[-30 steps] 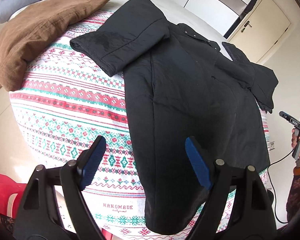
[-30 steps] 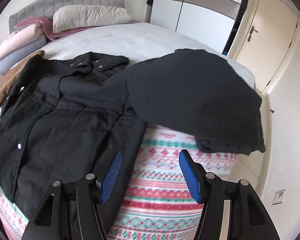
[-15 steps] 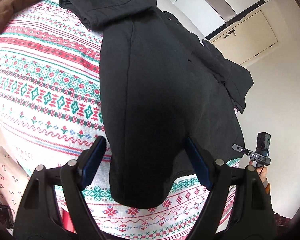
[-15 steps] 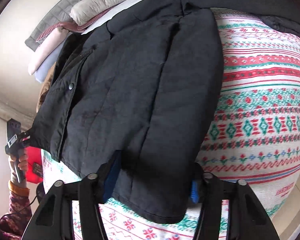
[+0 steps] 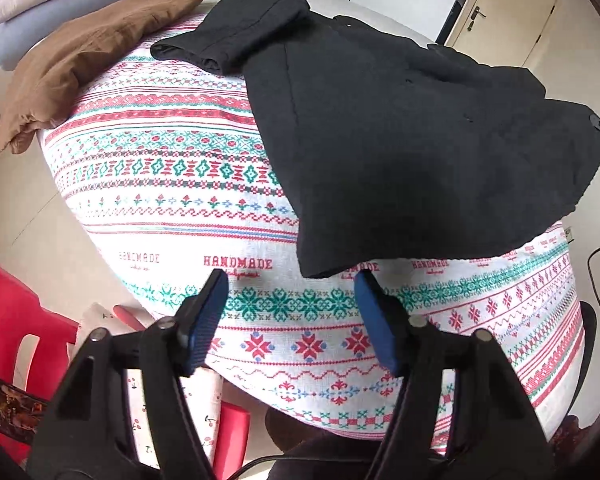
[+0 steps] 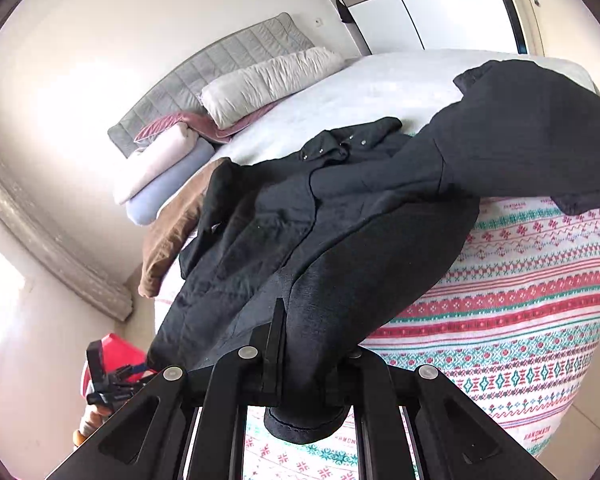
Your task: Fold large clothes
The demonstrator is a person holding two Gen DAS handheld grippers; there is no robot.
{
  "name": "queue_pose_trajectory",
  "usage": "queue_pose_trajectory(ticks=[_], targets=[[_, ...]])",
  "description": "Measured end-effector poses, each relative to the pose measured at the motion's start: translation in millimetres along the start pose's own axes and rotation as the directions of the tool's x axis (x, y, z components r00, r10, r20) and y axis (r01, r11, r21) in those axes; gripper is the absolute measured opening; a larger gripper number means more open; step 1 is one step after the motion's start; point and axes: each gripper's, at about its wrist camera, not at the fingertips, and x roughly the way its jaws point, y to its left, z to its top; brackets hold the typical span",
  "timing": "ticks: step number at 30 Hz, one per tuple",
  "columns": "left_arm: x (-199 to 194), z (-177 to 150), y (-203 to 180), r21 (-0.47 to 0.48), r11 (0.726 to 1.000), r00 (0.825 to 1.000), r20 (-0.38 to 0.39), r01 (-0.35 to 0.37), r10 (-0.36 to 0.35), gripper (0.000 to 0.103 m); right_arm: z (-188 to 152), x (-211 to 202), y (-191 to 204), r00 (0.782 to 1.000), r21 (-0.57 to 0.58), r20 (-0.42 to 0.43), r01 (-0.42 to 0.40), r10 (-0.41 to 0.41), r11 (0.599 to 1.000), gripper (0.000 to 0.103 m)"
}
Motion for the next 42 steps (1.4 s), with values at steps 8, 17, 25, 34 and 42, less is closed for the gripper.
queue_pose_trajectory(ticks=[8,17,25,34,42], targets=[[-30,32,-5,-0.119,0.985,0.979,0.142,-0.126,0.143,0.004,19,-28,-22,0.995,0.100,0.085,0.049,-0.058,0.994,0.009],[-166,25,-69,0.143,0.987,0.978,0.207,-0.066,0.035,0.003,7,-99,-63,0.989,0.176,0.068,0.120,-0.133,0.977,0.010],[-135,-29,-92,0.326,0.945,0.999,0.030,-0.036,0.027,0.045,-71,-69,-90,0.940,0.081,-0.211,0.291,-0.269,0.953,0.039],[-129,22,-63,0.232,0.966,0.989,0.120,-0.111,0.085,0.080,-44,-98,-84,0.920,0.034,-0.117,0.381,-0.375,0.924,0.056],[-31,102,52,-0.112,0.985,0.988,0.061,-0.132,0.139,0.080,-12,-89,-70,0.938,0.065,-0.082,0.342,-0.336,0.938,0.068]])
